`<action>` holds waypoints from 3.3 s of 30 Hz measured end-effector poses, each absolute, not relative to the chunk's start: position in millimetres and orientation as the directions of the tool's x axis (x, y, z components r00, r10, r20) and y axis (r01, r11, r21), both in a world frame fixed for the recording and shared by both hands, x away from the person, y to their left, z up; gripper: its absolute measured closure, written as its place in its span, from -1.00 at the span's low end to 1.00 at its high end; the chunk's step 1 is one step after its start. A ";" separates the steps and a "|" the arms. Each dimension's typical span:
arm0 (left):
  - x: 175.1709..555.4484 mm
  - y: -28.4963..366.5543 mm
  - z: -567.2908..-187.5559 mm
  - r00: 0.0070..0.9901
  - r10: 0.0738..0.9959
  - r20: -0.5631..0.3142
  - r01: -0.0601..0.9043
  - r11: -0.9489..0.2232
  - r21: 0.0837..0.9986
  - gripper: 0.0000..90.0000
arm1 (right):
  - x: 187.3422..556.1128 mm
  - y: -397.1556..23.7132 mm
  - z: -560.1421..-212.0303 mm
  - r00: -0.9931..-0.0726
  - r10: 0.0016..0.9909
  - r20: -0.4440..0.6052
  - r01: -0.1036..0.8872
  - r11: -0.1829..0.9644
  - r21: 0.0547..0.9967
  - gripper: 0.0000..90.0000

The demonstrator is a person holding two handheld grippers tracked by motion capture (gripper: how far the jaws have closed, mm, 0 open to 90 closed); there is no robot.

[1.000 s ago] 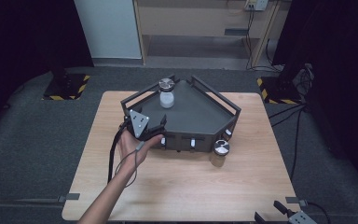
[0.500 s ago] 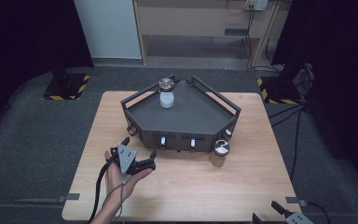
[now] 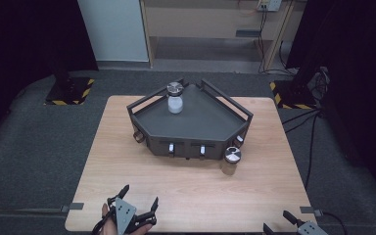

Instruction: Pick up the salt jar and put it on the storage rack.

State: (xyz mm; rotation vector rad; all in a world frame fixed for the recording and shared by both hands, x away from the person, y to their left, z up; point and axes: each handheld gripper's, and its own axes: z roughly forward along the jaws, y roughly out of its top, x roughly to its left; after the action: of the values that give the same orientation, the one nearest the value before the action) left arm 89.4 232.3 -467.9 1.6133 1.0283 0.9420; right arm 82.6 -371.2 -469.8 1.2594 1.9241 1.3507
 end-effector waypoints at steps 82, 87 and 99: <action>54.5 229.3 -494.8 0.206 0.971 0.125 0.240 -0.174 0.955 -0.97 | 93.0 -364.7 -472.8 -0.501 0.861 0.086 0.377 0.128 0.917 -0.77; 54.3 228.3 -494.2 0.202 0.972 0.125 0.241 -0.173 0.955 -0.97 | 91.0 -366.5 -472.4 -0.500 0.862 0.082 0.374 0.130 0.918 -0.77; 56.6 227.3 -494.5 0.202 0.971 0.128 0.241 -0.176 0.954 -0.97 | 88.1 -368.3 -470.9 -0.490 0.869 0.076 0.364 0.125 0.923 -0.77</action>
State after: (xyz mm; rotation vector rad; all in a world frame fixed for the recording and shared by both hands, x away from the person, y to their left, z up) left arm 56.6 227.3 -494.5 1.5981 1.1750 1.0449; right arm 88.1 -368.3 -470.9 1.1863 1.9173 1.3504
